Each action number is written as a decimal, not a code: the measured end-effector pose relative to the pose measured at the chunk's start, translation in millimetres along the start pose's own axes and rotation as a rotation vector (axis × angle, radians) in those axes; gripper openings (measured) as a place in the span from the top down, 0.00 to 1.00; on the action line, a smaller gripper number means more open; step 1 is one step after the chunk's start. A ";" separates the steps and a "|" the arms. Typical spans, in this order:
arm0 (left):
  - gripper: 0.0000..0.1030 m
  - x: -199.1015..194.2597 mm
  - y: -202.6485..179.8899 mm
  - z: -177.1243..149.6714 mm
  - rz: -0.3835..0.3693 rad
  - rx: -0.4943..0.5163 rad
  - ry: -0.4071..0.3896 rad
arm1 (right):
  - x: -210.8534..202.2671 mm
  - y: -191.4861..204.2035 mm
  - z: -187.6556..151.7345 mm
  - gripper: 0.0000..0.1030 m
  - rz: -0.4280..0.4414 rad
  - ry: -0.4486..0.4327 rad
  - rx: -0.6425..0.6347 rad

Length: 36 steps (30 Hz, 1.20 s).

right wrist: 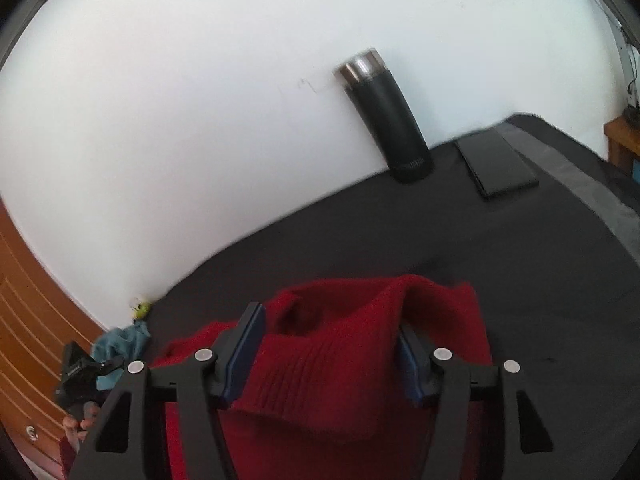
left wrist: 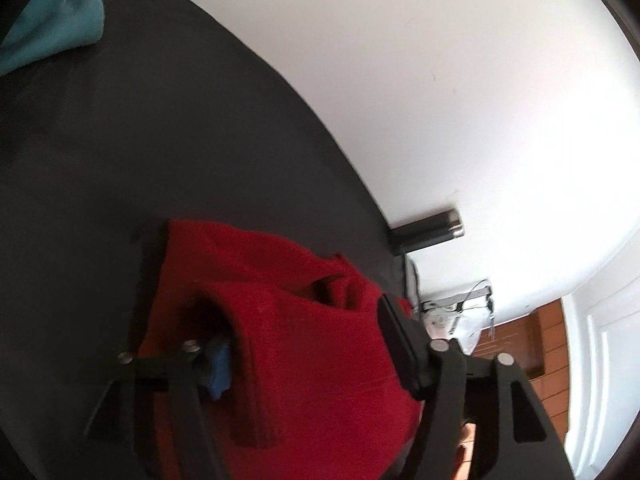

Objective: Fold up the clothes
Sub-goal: 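Open both tools to release the hem on the folded sweater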

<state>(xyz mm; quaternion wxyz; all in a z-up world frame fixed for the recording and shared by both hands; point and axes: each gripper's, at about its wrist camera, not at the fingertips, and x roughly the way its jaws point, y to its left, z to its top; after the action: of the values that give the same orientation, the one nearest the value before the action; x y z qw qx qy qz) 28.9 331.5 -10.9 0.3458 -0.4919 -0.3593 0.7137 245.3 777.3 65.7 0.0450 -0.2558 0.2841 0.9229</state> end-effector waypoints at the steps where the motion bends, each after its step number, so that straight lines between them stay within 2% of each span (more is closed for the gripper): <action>1: 0.30 -3.2 0.8 3.1 -0.020 -0.021 -0.008 | -1.3 2.7 2.7 0.40 0.003 -0.004 -0.008; 7: 0.29 -6.5 16.5 16.5 -0.084 -0.122 -0.058 | 4.1 2.2 19.2 0.40 -0.024 -0.040 0.021; 13: 0.28 1.4 39.5 17.0 -0.134 -0.177 -0.066 | 10.8 -1.3 8.7 0.40 -0.114 -0.065 -0.044; 17: 0.27 1.0 41.0 16.4 -0.128 -0.146 -0.058 | -1.3 9.0 6.3 0.40 -0.082 -0.077 -0.123; 19: 0.25 -0.4 35.2 15.8 -0.117 -0.116 -0.060 | -18.3 25.1 7.8 0.39 -0.039 -0.101 -0.213; 20: 0.25 -1.2 32.0 15.3 -0.116 -0.103 -0.064 | -25.7 33.5 7.4 0.35 -0.015 -0.102 -0.261; 23: 0.24 -3.1 21.5 13.0 -0.110 -0.062 -0.071 | -41.1 59.0 -1.7 0.27 0.097 -0.045 -0.413; 24: 0.24 -3.6 18.1 12.2 -0.108 -0.050 -0.073 | -42.2 66.3 -6.9 0.24 0.136 0.002 -0.454; 28: 0.23 -7.7 7.8 10.4 -0.127 -0.024 -0.073 | -36.2 83.8 -29.5 0.22 0.167 0.138 -0.574; 32: 0.23 -14.3 0.6 10.8 -0.156 -0.010 -0.075 | -16.7 89.5 -49.5 0.22 0.306 0.287 -0.569; 34: 0.23 -16.5 0.4 11.8 -0.166 -0.016 -0.076 | -2.6 93.2 -60.7 0.22 0.331 0.362 -0.566; 36: 0.23 -18.6 1.6 13.6 -0.175 -0.025 -0.075 | 11.1 97.3 -73.3 0.22 0.318 0.424 -0.581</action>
<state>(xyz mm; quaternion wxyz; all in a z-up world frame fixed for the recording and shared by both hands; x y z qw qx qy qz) 20.9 312.6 -0.2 0.3869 -0.4358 -0.4224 0.6943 246.2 655.3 57.1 -0.2327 -0.3955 0.0499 0.8871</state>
